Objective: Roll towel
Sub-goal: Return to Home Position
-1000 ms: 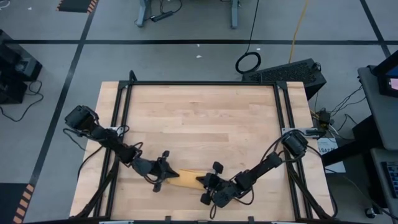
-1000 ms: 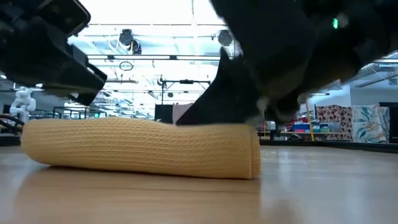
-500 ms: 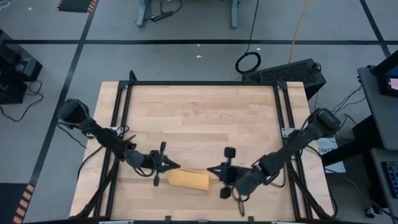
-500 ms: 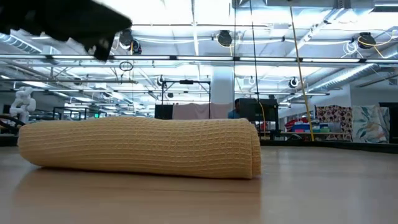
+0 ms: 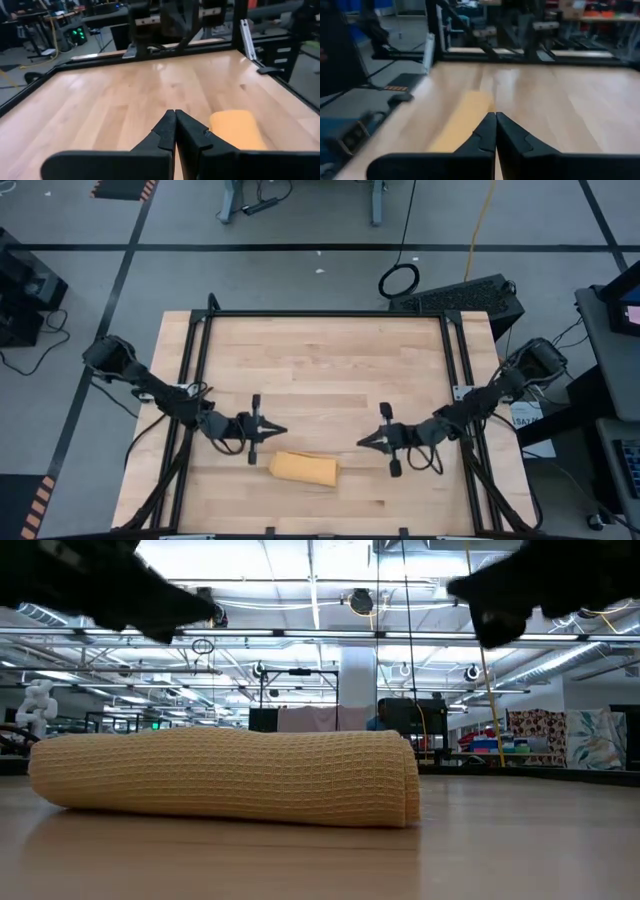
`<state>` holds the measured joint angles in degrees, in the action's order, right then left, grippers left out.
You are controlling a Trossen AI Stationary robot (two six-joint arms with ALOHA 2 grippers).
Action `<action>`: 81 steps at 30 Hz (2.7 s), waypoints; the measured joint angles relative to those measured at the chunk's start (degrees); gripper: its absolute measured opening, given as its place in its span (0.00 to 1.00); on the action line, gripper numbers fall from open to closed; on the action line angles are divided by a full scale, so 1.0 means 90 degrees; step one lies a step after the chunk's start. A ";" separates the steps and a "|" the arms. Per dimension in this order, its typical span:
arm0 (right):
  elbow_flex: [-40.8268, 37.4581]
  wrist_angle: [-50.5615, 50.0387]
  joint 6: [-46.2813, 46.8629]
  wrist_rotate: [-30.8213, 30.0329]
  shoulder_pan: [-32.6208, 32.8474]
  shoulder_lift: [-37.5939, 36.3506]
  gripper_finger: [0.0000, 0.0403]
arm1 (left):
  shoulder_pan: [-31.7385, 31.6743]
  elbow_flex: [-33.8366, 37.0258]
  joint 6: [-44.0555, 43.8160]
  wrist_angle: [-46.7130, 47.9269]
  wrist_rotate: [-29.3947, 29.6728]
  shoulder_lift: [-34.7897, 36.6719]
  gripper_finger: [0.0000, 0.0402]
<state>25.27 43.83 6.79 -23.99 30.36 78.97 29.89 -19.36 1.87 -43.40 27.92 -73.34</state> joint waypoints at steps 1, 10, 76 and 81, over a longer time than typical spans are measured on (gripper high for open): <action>-0.0170 0.0116 0.0041 0.0069 -0.0067 -0.0013 0.00 | -0.0021 0.0161 -0.0019 -0.0205 0.0003 -0.0002 0.03; -0.0928 0.0365 -0.0168 0.0232 -0.0650 -0.0171 0.00 | -0.0467 0.1366 -0.0493 -0.1650 0.0022 0.0000 0.03; -0.2719 -0.3569 -0.1882 0.1226 -0.1391 -0.7741 0.00 | -0.1986 0.2116 -0.0172 0.3747 -0.1276 0.6304 0.00; -0.2719 -0.3936 -0.1992 0.2133 -0.2093 -0.8420 0.00 | -0.1986 0.2118 -0.0175 0.4042 -0.1261 0.6684 0.00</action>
<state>0.80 8.41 -11.14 -4.79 11.53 3.19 12.01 -0.30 0.30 -7.02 16.58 -13.19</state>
